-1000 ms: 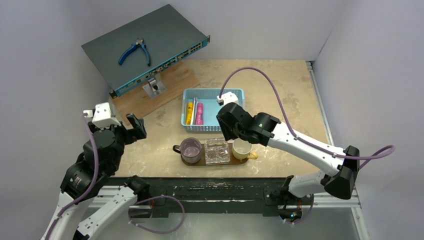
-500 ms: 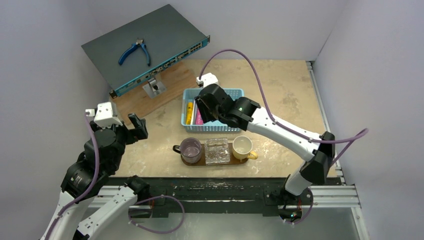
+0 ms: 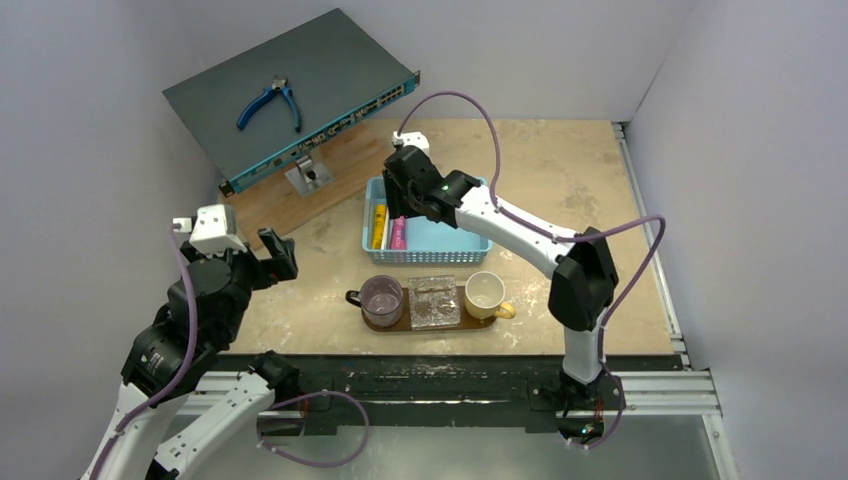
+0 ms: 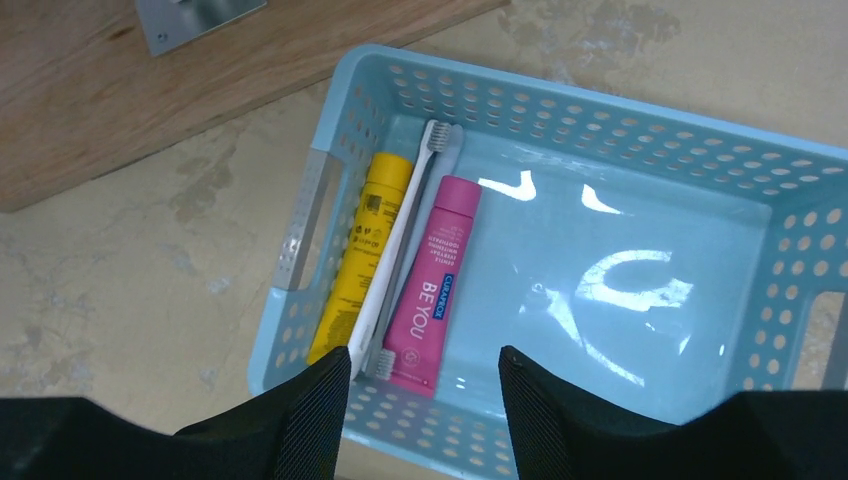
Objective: Prepare toiletry sets of a toothbrush and toothpaste on the tray
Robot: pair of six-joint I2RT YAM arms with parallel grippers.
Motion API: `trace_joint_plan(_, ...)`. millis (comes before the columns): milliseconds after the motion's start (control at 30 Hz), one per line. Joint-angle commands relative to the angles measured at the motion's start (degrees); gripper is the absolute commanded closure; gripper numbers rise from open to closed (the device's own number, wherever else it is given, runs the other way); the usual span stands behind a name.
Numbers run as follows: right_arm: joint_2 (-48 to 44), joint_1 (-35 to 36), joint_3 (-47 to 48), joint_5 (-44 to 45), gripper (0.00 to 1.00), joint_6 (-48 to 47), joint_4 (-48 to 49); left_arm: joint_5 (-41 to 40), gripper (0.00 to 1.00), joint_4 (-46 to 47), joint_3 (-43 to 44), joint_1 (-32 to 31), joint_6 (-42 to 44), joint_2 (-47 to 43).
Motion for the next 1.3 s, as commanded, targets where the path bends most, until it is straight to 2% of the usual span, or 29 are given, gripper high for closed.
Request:
trace_joint_plan(0, 3.2, -1.7, 3.5, -0.9, 0.41, 6.4, 2.4, 0.7, 0.02, 2.8, 0.5, 0.0, 1.5, -0.6)
trace_joint_plan(400, 13.3, -4.3, 7.3, -2.6, 0.41, 12.2, 3.1, 1.6, 0.01, 3.0, 0.6, 0.0, 1.8, -0.7)
trace_joint_plan(800, 20.3, -5.6, 10.6, -4.9, 0.43, 14.2, 3.5, 1.6, 0.01, 3.0, 0.6, 0.0, 2.0, -0.4)
trace_joint_plan(1267, 24.9, -6.8, 10.6, -6.7, 0.51, 14.9, 4.9, 1.4, 0.01, 2.9, 0.5, 0.0, 2.0, -0.1)
